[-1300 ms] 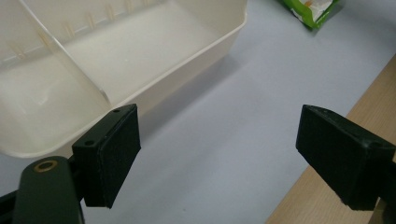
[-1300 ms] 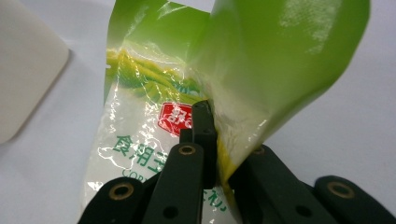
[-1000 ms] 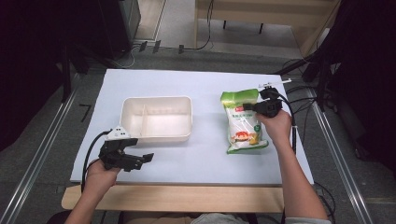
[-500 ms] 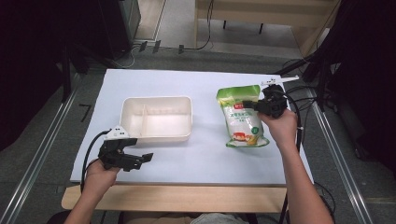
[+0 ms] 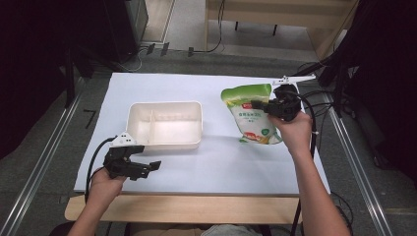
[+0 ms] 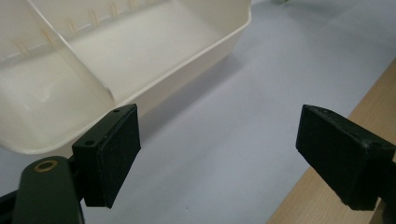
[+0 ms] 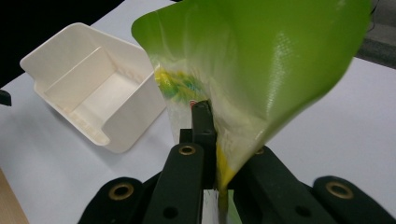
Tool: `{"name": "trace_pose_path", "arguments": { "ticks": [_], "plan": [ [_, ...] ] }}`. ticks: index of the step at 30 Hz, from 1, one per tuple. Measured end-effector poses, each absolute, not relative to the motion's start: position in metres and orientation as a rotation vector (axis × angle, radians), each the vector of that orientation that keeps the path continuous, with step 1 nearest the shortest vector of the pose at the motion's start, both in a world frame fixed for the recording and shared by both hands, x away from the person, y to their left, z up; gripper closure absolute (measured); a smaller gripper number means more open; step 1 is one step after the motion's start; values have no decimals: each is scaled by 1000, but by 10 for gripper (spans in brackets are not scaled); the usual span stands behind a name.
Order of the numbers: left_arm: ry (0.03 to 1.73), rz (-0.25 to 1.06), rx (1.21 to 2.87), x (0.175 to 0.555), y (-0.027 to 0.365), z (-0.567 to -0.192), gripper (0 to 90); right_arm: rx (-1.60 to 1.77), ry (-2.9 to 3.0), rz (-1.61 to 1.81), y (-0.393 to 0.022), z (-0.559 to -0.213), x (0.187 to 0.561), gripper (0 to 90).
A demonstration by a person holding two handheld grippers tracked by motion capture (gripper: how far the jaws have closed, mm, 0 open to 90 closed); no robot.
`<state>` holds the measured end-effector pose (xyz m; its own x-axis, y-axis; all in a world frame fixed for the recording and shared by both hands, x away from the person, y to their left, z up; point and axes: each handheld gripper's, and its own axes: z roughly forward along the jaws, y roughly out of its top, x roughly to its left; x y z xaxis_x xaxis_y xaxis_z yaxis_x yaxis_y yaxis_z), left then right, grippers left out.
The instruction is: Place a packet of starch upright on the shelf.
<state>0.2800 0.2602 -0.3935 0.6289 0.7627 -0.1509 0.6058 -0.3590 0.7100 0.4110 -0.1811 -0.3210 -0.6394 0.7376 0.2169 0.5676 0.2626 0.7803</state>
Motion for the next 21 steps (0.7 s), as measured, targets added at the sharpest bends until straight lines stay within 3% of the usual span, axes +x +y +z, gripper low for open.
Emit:
{"name": "trace_pose_path", "arguments": {
  "ticks": [8,21],
  "plan": [
    [1072,260,2083,280,260,-394,146,1176,2379,1313,-162,-314,414,900],
    [1070,260,2087,280,260,-394,147,1028,2409,1297,-119,-263,421,900]
  ]
}}
